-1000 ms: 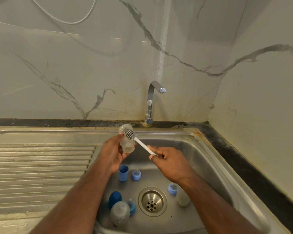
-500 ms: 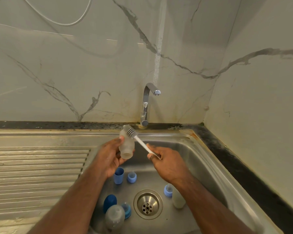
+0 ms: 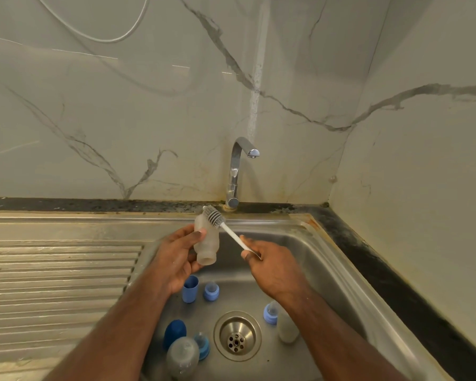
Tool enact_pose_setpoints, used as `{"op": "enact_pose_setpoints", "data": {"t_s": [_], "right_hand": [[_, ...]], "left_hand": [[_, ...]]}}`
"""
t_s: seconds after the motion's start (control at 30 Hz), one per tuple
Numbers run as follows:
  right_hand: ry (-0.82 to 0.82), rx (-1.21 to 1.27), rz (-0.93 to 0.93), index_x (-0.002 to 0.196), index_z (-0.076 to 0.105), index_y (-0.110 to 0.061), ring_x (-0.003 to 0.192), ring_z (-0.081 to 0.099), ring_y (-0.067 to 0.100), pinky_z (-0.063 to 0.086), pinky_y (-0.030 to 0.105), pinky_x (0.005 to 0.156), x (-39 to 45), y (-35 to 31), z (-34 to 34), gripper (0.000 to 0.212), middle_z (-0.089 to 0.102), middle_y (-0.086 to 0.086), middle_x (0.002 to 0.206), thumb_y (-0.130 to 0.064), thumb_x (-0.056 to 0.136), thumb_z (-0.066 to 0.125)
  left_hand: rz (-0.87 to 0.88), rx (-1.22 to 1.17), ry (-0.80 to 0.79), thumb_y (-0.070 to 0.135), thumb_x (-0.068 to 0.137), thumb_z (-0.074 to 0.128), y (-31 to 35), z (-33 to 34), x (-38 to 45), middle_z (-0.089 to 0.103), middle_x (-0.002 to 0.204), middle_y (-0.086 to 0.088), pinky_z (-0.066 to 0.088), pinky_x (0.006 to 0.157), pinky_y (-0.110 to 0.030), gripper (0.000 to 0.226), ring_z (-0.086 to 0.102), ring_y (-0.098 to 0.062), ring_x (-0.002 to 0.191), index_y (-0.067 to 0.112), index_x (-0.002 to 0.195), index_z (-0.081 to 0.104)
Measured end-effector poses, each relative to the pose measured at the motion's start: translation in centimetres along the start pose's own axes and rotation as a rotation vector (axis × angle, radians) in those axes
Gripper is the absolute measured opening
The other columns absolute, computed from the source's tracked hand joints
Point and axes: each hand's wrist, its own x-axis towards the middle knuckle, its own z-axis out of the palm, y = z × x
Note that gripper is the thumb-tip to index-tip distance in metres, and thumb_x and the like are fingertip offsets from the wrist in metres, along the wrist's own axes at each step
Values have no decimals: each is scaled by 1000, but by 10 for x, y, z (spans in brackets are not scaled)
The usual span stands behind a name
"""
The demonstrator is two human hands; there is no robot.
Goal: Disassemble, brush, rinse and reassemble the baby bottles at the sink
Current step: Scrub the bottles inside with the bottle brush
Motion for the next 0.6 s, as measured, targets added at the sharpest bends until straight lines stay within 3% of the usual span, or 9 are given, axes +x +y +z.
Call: {"op": "enact_pose_setpoints", "data": {"t_s": [0.3, 0.4, 0.6], "right_hand": [[10, -4, 22, 145, 48, -38, 89, 62, 7, 53, 27, 83, 2, 5, -4, 43, 69, -10, 110, -41, 102, 49], [-19, 49, -33, 142, 51, -42, 99, 62, 3, 46, 17, 85, -5, -2, 2, 41, 66, -18, 126, -42, 100, 53], [-6, 25, 4, 146, 48, -38, 107, 60, 7, 45, 21, 92, -2, -3, 3, 44, 64, -13, 132, -39, 102, 52]], "left_hand": [[-19, 0, -75, 4, 86, 72, 0, 1, -2, 73, 114, -21, 64, 73, -43, 48, 74, -34, 101, 8, 131, 58], [12, 18, -47, 2, 86, 73, -2, 1, 0, 73, 117, -18, 64, 75, -43, 50, 74, -32, 101, 9, 132, 56], [37, 0, -21, 0, 84, 76, -3, 2, 2, 65, 127, -19, 62, 82, -47, 58, 73, -34, 105, 13, 132, 48]]}}
